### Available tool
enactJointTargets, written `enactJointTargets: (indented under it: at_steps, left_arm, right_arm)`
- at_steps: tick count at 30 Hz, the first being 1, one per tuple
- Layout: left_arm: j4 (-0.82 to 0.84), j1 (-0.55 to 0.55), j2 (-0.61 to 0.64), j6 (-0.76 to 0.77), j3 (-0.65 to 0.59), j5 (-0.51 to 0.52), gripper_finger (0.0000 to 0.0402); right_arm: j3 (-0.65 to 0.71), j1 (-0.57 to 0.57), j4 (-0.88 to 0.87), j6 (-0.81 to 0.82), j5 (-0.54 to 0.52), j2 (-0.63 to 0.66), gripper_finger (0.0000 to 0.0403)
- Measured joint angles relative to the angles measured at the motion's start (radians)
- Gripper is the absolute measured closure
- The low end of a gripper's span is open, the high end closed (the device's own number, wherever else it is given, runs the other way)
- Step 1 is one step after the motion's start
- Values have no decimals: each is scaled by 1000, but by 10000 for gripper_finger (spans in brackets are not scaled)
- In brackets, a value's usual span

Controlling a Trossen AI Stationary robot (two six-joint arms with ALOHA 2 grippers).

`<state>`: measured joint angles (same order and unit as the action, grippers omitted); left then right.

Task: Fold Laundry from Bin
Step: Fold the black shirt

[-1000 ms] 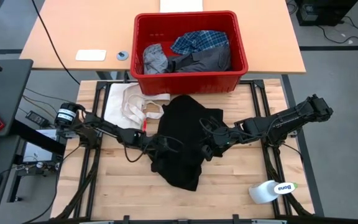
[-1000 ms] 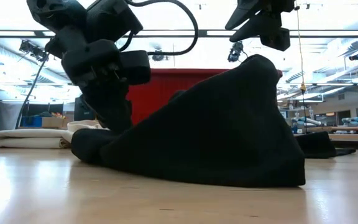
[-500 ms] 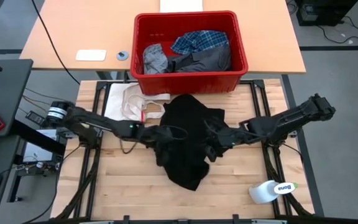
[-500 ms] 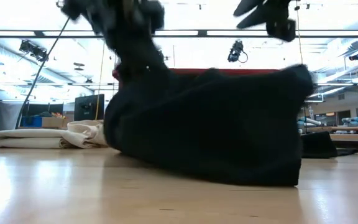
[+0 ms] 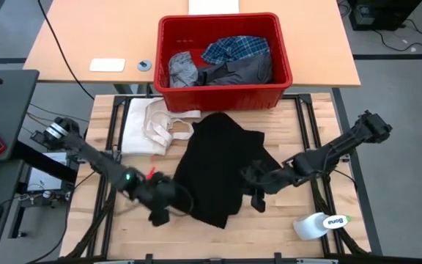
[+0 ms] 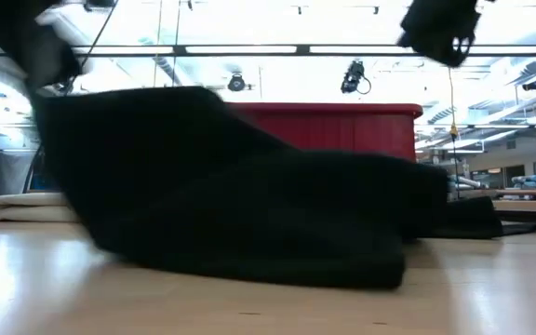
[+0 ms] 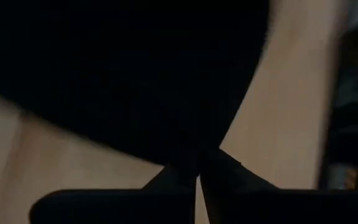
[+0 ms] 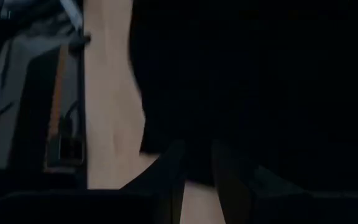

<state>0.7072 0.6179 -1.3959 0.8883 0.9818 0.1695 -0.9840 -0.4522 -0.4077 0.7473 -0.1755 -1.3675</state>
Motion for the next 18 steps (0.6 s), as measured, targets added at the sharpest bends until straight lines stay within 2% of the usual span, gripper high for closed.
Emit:
enactJointTargets:
  at_steps: [2,4,6,8,14,18]
  left_arm:
    - [71,59,-10,153,-32,-33,380]
    - [71,102,-18,304,-51,-88,381]
    - [140,142,-18,413,-60,-122,383]
    - [134,166,-17,488,-50,-132,386]
    - [133,189,9,548,24,-27,384]
    - [134,174,18,596,69,28,362]
  right_arm:
    - [33,2,56,20,66,-28,314]
    - [59,3,114,47,109,-58,314]
    - [80,3,180,62,125,-86,314]
    - [89,4,212,63,148,-114,314]
    - [89,17,221,127,188,-174,314]
    - [90,38,216,136,168,-186,311]
